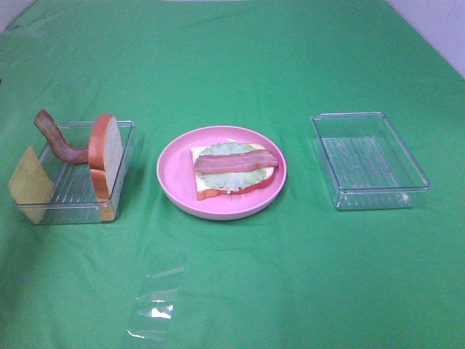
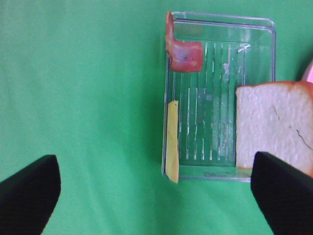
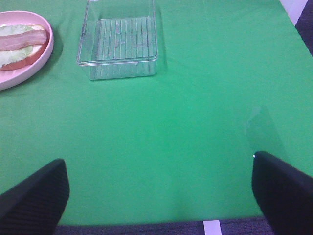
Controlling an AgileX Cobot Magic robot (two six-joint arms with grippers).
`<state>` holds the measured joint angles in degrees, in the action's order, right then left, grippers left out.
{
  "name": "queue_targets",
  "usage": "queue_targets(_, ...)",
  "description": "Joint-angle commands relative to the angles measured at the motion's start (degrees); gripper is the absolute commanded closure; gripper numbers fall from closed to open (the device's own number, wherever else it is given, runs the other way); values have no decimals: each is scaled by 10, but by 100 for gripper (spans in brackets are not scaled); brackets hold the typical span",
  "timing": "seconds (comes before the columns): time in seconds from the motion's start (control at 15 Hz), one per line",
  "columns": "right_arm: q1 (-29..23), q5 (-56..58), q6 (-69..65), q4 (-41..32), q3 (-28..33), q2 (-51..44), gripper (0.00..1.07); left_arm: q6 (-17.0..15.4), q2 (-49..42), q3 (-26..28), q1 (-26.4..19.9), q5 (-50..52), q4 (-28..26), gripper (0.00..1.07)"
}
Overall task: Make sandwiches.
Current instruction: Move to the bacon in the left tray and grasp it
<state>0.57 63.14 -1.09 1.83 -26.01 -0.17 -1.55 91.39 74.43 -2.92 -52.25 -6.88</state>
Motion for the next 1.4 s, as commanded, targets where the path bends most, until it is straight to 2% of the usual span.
queue_targets(0.07,4,-3,5,-2,1,-17,9,-1,79,52,1,9,-3,9)
queue_targets(0.6,4,-3,5,-2,1,-17,9,4,257,179,1,22,-26,10)
queue_targets(0.73,4,-3,5,-2,1,-17,9,11,277,184,1,39,-34,12)
queue_targets(0.87,4,-3,5,-2,1,-17,9,33,305,184,1,69,-59,13)
queue_targets(1.07,4,-3,5,-2,1,-17,9,33,317,184,1,89,-61,15)
queue_targets(1.2,4,-3,5,-2,1,-17,9,29,320,184,1,93,-61,28)
queue_targets(1.4,4,-3,5,-2,1,-17,9,25,320,184,1,107,-62,72)
